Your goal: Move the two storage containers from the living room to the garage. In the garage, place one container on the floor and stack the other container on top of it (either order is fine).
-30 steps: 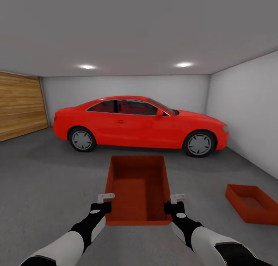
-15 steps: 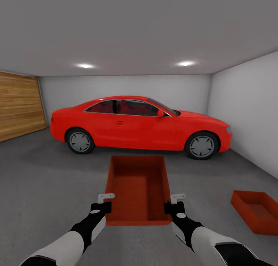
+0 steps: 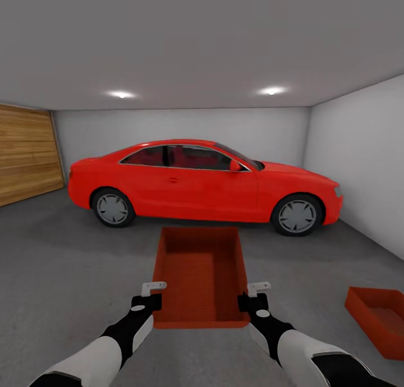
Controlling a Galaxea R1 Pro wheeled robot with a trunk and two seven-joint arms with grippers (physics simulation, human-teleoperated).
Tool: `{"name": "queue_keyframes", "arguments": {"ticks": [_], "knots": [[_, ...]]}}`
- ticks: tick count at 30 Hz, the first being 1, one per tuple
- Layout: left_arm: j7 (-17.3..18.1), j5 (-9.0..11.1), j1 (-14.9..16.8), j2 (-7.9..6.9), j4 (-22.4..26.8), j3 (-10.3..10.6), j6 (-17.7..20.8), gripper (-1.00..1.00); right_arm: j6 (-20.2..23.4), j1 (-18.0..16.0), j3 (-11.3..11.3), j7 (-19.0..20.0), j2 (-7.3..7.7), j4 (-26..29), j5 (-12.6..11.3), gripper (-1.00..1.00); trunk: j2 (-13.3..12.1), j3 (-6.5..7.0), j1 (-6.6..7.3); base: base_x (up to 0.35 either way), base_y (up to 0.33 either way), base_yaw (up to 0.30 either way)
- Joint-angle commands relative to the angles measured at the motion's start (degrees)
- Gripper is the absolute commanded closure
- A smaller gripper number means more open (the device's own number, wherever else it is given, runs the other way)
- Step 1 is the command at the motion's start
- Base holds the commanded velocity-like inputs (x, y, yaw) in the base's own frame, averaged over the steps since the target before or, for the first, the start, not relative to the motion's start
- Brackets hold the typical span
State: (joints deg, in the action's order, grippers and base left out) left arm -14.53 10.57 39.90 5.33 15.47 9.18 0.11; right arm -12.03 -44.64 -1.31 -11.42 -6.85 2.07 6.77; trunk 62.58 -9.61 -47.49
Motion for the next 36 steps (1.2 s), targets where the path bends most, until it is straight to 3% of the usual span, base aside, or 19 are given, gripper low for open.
{"name": "queue_keyframes", "arguments": {"ticks": [1,16,36], "knots": [[-0.7,-0.5,0.1,-0.06,2.6,-1.4,-0.8,1.0,0.1,0.0,0.1,0.3,-0.05,-0.2,0.8,1.0,0.1,-0.09,-0.04,0.316,0.0,0.0],[-0.6,-0.5,0.1,-0.06,2.7,-1.4,-0.8,1.0,0.2,0.0,0.1,0.0,-0.44,-0.4,0.7,1.0,0.1,-0.09,-0.04,0.027,0.0,-0.014],[-0.7,-0.5,0.1,-0.06,2.8,-1.5,-0.8,1.0,0.1,0.0,0.1,-0.4,-0.45,-0.4,0.7,1.0,0.1,-0.09,-0.04,0.001,0.0,-0.274]]}}
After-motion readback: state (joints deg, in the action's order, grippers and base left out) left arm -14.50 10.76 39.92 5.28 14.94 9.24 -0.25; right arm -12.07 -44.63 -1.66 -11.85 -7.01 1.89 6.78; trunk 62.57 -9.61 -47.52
